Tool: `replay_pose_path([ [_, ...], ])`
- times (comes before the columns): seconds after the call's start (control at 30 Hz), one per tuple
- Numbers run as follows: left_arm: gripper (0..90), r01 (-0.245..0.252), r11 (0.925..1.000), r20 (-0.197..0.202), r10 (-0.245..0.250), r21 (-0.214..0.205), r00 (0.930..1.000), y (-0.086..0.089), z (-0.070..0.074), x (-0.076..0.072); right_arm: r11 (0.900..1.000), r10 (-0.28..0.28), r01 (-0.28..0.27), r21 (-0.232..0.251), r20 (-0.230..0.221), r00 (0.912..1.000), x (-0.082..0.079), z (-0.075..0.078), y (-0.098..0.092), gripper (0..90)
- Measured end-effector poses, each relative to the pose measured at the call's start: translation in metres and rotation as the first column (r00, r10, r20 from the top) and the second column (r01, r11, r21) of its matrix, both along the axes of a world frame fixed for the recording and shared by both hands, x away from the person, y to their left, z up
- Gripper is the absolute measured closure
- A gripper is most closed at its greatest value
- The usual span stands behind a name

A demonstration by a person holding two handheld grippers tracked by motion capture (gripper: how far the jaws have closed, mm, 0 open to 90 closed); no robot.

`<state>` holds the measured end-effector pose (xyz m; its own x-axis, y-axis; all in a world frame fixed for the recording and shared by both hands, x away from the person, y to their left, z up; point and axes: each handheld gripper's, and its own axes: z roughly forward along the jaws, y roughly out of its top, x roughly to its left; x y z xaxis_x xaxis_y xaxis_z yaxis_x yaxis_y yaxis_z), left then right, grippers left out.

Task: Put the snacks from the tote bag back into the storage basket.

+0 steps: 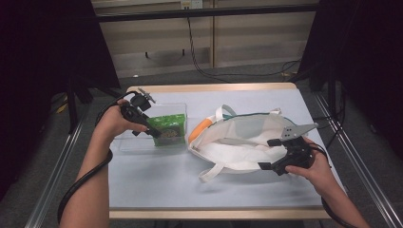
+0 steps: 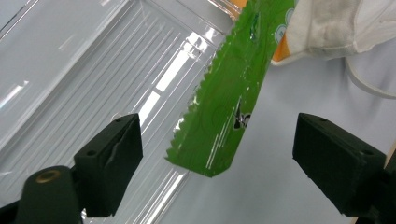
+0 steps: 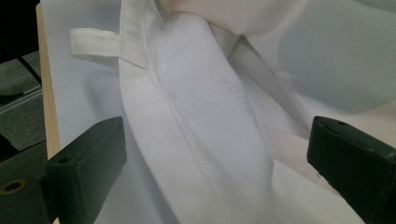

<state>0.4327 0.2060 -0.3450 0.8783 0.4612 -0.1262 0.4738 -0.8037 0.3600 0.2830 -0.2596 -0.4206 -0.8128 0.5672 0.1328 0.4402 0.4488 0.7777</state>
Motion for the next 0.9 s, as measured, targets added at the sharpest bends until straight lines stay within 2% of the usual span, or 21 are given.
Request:
replay_pose_path([
  [0.03,14.3,-0.025,0.9995,0.004,0.025,-0.02,0.9997,0.0,-0.001,-0.002,1.0,0.003,-0.003,-0.002,0.0,1.0,0.0,0.0,0.001,4.3],
  [0.07,13.9,-0.008,0.9999,0.0,0.008,-0.009,1.0,0.002,0.0,-0.002,1.0,0.004,-0.004,-0.002,-0.001,1.0,0.0,0.0,0.001,4.3],
  [0.1,13.6,-0.032,0.9993,0.007,0.032,-0.022,0.9995,0.003,-0.001,-0.004,1.0,0.006,-0.006,0.0,0.0,1.0,0.001,0.0,0.002,4.3],
  [0.13,13.5,-0.023,0.9995,0.005,0.023,-0.019,0.9997,0.004,-0.001,-0.005,1.0,0.007,-0.007,-0.001,0.0,1.0,0.001,0.0,0.002,4.3],
  [0.2,13.4,-0.064,0.9968,0.005,0.064,-0.048,0.9979,0.004,-0.003,-0.008,0.9999,0.01,-0.01,-0.002,0.0,1.0,0.001,0.001,0.003,4.3],
  [0.23,12.9,-0.026,0.9994,0.006,0.026,-0.023,0.9996,0.006,-0.002,-0.007,0.9999,0.011,-0.011,-0.001,0.001,0.9999,0.001,0.001,0.003,4.3],
  [0.27,12.8,-0.072,0.9955,0.008,0.072,-0.063,0.9974,0.005,-0.005,-0.01,0.9999,0.013,-0.013,0.0,0.002,0.9999,0.002,0.001,0.003,4.3],
  [0.3,12.8,-0.036,0.9989,0.008,0.036,-0.03,0.9993,0.007,-0.004,-0.009,0.9999,0.013,-0.013,0.0,0.003,0.9999,0.002,0.001,0.003,4.3],
  [0.37,11.9,-0.036,0.9991,0.006,0.037,-0.02,0.9993,0.008,-0.005,-0.01,0.9999,0.01,-0.01,0.002,0.001,0.9999,0.002,0.001,0.004,4.3],
  [0.4,11.3,-0.053,0.9979,0.009,0.054,-0.036,0.9985,0.009,-0.006,-0.012,0.9999,0.014,-0.014,0.002,0.001,0.9999,0.002,0.001,0.004,4.3],
  [0.43,10.9,-0.042,0.9988,0.007,0.042,-0.024,0.9991,0.011,-0.005,-0.012,0.9999,0.016,-0.016,0.001,0.002,0.9999,0.003,0.001,0.004,4.2],
  [0.47,11.0,-0.052,0.9976,0.011,0.053,-0.044,0.9985,0.011,-0.006,-0.013,0.9998,0.018,-0.018,0.0,0.001,0.9998,0.003,0.001,0.005,4.2],
  [0.5,11.0,-0.048,0.9979,0.012,0.049,-0.044,0.9988,0.013,-0.005,-0.014,0.9998,0.02,-0.02,0.002,0.002,0.9998,0.003,0.001,0.006,4.2],
  [0.53,11.0,-0.069,0.9957,0.012,0.07,-0.062,0.9975,0.012,-0.006,-0.016,0.9998,0.018,-0.018,0.004,0.001,0.9998,0.003,0.001,0.006,4.2],
  [0.63,10.7,-0.056,0.9975,0.016,0.057,-0.044,0.9983,0.014,-0.008,-0.019,0.9997,0.024,-0.024,0.0,-0.001,0.9997,0.004,0.001,0.007,4.2],
  [0.67,10.5,-0.063,0.9965,0.012,0.064,-0.055,0.9979,0.015,-0.008,-0.02,0.9997,0.023,-0.023,0.0,0.001,0.9997,0.004,0.001,0.007,4.2],
  [0.7,10.4,-0.047,0.9978,0.019,0.048,-0.046,0.9986,0.016,-0.008,-0.02,0.9997,0.023,-0.023,0.0,0.001,0.9997,0.004,0.001,0.008,4.3],
  [0.73,10.4,-0.074,0.9945,0.02,0.076,-0.074,0.9969,0.015,-0.01,-0.023,0.9997,0.023,-0.023,0.001,0.001,0.9997,0.004,0.001,0.008,4.3],
  [0.77,10.3,-0.059,0.9964,0.013,0.06,-0.061,0.9981,0.017,-0.009,-0.023,0.9997,0.024,-0.024,0.001,0.001,0.9997,0.004,0.001,0.008,4.2],
  [0.83,9.9,-0.079,0.9945,0.017,0.08,-0.07,0.9967,0.017,-0.011,-0.026,0.9997,0.025,-0.025,0.001,-0.002,0.9997,0.004,0.001,0.008,4.2],
  [0.9,9.8,-0.073,0.9946,0.021,0.075,-0.074,0.997,0.018,-0.013,-0.028,0.9997,0.025,-0.025,0.002,-0.003,0.9997,0.004,0.001,0.009,4.2],
])
